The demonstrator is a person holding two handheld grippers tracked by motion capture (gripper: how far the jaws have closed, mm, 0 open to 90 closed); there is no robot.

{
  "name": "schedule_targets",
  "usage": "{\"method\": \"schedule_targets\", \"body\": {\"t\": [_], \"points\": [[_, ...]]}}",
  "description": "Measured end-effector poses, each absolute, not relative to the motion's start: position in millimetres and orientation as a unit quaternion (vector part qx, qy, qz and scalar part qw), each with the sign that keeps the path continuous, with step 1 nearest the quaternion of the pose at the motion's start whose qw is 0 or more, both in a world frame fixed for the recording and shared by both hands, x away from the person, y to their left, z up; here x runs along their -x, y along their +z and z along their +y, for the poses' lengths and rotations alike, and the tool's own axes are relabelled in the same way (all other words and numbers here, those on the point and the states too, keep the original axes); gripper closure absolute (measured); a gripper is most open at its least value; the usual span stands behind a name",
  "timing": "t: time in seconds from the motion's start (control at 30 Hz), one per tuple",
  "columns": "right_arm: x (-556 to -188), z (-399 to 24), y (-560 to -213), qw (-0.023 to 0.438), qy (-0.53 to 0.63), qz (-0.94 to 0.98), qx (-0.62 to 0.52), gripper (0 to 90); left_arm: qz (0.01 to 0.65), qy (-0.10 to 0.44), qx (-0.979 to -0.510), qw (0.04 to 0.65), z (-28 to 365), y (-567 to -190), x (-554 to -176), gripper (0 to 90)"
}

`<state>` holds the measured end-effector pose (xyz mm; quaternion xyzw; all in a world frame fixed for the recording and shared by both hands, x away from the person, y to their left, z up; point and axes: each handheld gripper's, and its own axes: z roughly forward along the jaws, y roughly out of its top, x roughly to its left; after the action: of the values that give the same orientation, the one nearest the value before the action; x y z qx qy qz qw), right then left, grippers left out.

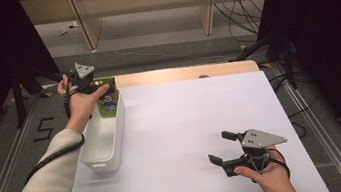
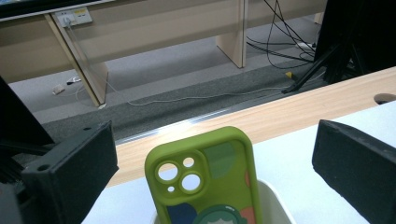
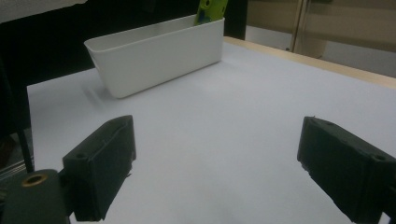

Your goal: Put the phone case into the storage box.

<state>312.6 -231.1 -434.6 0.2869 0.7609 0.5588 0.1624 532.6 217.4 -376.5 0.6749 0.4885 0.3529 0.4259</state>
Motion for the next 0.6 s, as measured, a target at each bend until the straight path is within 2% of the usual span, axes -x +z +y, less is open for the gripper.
{"method": "schedule_targets", "body": {"t": [0.6], "points": [[-312.6,-231.2,-434.2,0.163,0.559,0.760,-0.288,12.7,0.475,0.338,-0.681,0.444,217.9,-371.8,-508.7,0.0]]}}
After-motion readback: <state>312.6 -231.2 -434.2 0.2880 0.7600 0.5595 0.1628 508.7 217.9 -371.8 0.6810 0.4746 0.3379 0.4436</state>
